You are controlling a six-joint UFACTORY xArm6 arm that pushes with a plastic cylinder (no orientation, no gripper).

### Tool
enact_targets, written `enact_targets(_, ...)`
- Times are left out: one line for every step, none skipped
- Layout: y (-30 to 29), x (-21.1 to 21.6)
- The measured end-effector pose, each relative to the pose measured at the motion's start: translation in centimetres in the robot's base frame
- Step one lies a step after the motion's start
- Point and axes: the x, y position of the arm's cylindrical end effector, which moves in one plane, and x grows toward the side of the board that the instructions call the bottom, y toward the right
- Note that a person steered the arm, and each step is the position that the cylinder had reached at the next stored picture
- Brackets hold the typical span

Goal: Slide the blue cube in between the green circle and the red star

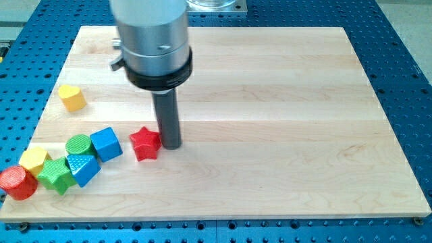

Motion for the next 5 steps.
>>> enact_targets(-4.2,1.3)
enact_targets(-4.3,0.5)
enact_targets(-4.9,-4.4)
enact_targets(-9.2,-3.1)
enact_targets(-9.3,-0.1)
